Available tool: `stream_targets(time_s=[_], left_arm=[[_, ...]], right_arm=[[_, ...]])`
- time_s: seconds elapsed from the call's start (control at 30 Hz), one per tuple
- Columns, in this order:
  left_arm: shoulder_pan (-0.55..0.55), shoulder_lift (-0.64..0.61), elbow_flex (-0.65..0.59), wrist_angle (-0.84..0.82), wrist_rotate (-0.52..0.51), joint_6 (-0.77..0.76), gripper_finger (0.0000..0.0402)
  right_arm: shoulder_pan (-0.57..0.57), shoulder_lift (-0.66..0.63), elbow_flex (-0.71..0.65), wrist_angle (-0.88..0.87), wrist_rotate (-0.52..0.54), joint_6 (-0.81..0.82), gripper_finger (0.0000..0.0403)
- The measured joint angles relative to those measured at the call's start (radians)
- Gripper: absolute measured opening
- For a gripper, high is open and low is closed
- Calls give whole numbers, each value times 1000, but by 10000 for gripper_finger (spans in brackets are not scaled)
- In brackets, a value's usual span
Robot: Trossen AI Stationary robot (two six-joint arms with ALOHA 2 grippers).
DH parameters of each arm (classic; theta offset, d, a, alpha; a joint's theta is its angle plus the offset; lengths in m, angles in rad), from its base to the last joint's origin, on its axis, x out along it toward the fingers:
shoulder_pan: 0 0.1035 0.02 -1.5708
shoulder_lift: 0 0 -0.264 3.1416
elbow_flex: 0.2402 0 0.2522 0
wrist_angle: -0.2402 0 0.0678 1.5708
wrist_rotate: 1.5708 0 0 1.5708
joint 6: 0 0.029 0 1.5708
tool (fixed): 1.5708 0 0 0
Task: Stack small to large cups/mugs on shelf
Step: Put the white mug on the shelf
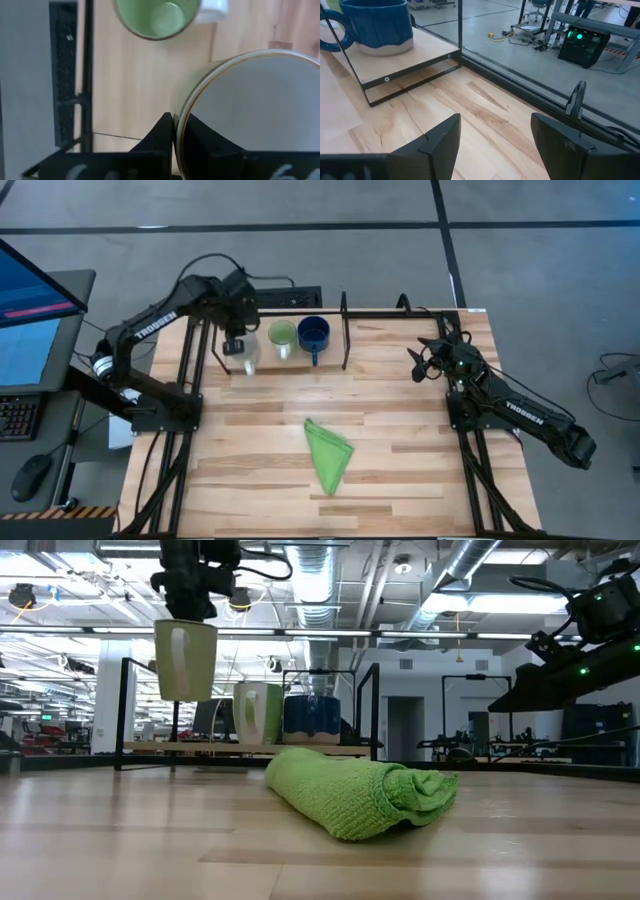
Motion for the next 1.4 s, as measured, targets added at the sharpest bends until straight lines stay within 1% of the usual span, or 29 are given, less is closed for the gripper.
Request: stream_targets(time_s=[0.07, 0.13, 0.2, 0.3, 0.6, 0.7, 0.8, 1.03, 1.13, 1.3, 1.4], left_arm=[[27, 0, 0, 24, 34, 57, 10], [45, 0, 0, 35, 35, 112, 10], [64, 7, 0, 28, 40, 123, 10], [100, 28, 0, 36, 85, 146, 10], [175, 120, 0, 74, 90, 195, 10], [186, 151, 0, 92, 80, 213, 10], [204, 179, 0, 108, 101, 239, 10], [238, 224, 0, 136, 106, 268, 10], [249, 232, 0, 153, 113, 286, 10], [255, 232, 0, 187, 162, 307, 10], [256, 234, 0, 174, 175, 313, 10]], right_arm=[[0, 0, 0, 0, 0, 0, 265], [0, 0, 0, 0, 0, 0, 265], [0, 0, 0, 0, 0, 0, 265], [0, 0, 0, 0, 0, 0, 265], [0, 0, 0, 0, 0, 1, 265], [0, 0, 0, 0, 0, 1, 265], [0, 0, 0, 0, 0, 1, 265], [0, 0, 0, 0, 0, 1, 265], [0, 0, 0, 0, 0, 1, 265], [0, 0, 0, 0, 0, 1, 265], [0, 0, 0, 0, 0, 1, 265]])
